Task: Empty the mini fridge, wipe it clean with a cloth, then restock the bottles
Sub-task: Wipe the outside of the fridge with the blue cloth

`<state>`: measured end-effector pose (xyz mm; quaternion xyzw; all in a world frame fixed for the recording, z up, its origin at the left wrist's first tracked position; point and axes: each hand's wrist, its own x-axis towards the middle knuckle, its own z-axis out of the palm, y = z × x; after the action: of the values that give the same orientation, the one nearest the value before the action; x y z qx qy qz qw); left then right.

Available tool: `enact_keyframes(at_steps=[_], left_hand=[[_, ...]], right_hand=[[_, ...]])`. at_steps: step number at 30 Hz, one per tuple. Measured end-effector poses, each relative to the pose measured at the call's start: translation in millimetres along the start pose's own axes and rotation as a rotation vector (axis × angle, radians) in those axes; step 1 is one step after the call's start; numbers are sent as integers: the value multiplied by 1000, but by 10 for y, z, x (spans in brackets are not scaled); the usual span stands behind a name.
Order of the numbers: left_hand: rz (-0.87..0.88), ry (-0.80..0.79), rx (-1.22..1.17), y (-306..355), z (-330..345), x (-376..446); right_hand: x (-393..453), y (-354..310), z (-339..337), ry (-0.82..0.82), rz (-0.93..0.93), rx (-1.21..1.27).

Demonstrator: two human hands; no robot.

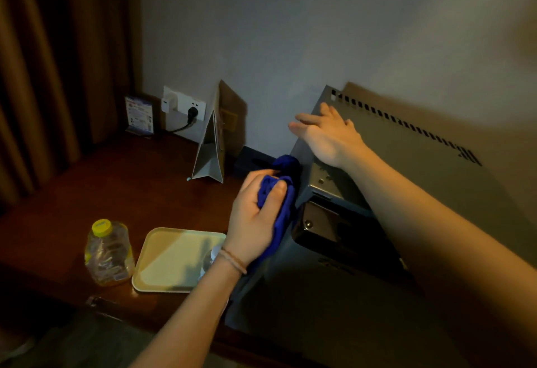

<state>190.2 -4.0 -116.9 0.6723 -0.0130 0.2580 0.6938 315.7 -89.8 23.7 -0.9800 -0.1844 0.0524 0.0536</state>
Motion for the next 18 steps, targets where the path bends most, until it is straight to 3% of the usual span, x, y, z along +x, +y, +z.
enact_keyframes(at_steps=[10,18], left_hand=[[-128,-87,110,-606,268,906],[-287,-77,93,-1016,273,861]], right_hand=[[-11,3,17,1,-9,-11],[-21,20,11,-5,-17,6]])
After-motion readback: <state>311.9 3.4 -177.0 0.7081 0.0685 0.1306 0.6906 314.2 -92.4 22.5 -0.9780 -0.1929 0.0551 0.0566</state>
